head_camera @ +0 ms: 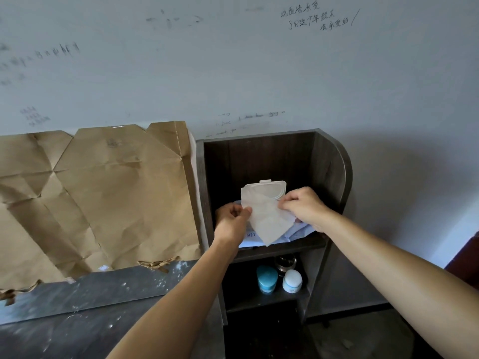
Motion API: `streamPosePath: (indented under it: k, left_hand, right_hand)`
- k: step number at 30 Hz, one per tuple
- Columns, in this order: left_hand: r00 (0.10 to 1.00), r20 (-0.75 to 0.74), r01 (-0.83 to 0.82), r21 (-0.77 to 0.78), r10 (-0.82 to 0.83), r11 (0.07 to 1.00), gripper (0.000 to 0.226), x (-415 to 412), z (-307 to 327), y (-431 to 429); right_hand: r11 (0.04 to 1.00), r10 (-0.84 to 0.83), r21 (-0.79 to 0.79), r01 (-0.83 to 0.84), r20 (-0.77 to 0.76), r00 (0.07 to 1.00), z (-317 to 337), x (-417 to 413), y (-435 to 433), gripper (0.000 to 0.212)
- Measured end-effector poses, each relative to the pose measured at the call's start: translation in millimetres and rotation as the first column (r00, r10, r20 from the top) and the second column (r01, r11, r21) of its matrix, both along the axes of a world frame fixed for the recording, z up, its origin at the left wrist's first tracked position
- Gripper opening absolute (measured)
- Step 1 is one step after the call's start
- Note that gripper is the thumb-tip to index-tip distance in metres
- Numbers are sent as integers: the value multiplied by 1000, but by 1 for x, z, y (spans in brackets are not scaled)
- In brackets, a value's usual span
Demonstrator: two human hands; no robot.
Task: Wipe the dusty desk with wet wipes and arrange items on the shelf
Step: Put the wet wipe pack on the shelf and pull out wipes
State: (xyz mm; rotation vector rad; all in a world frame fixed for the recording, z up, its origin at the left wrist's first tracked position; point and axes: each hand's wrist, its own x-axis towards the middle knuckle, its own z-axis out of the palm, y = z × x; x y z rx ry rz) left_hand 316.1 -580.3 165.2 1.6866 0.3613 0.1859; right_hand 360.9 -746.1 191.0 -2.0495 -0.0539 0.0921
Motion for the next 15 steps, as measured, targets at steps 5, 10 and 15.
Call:
streamPosePath:
  k: [5,10,15]
  left_hand:
    - [1000,28,0,82,-2,997,12,-4,0,0]
    - [994,99,30,95,-40,995,22,-5,5,-7]
    - [992,128,-7,-39,12,999,8,-5,17,-8]
  right_hand:
    - [871,-344,352,343,-61,937,11,9,-3,15]
    - [851,-407,386,357,54,912,25,10,3,13]
    - [886,-407,284,366,99,908,28,18,4,16]
